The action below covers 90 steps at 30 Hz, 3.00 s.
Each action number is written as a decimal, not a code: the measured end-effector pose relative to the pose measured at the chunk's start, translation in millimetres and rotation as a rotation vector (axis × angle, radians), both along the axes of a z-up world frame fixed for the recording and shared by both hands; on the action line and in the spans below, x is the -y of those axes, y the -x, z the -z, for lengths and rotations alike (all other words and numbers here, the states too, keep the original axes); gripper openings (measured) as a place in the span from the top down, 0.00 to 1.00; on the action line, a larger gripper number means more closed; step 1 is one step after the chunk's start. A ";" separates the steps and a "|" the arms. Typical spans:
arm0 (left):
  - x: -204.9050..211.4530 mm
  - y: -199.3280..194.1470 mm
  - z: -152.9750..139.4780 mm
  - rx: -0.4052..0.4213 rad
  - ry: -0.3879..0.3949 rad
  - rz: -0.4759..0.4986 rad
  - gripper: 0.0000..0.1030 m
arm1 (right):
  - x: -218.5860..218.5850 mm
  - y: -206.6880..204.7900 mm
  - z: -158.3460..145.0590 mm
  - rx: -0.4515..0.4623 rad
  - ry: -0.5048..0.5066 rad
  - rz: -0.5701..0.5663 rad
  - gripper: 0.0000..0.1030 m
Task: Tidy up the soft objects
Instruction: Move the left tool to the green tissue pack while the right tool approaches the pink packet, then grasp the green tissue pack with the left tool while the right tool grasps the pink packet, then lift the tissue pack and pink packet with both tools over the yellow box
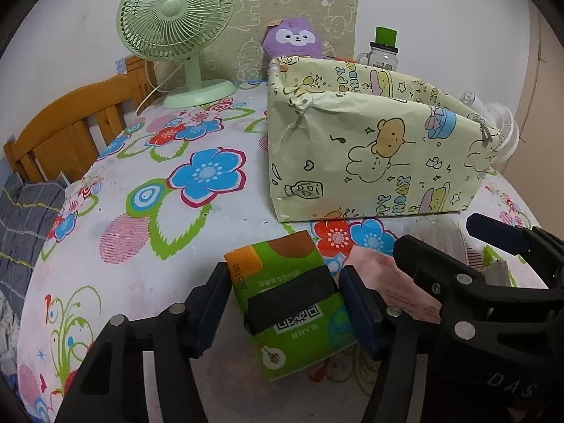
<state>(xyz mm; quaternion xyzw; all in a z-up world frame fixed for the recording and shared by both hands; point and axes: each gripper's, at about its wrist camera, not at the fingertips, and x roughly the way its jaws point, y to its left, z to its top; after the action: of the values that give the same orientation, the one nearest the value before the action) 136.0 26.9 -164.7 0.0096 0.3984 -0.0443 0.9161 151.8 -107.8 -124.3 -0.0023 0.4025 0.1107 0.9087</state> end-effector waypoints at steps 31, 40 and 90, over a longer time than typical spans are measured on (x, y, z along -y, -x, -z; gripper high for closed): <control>4.3 53.0 0.0 0.012 -0.042 0.031 0.40 | -22.6 33.5 5.5 -0.033 0.053 -0.084 0.38; 6.9 48.2 0.0 0.010 -0.038 0.038 0.41 | -21.7 31.5 4.0 -0.021 0.066 -0.079 0.54; 26.8 46.5 -2.9 0.028 -0.041 0.065 0.47 | 3.1 46.1 -7.9 0.019 0.003 -0.053 0.90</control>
<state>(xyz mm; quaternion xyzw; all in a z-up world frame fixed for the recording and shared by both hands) 89.5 0.1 -161.7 0.0421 0.3857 -0.0655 0.9193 105.7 -110.8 -116.4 -0.0155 0.3936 0.1339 0.9093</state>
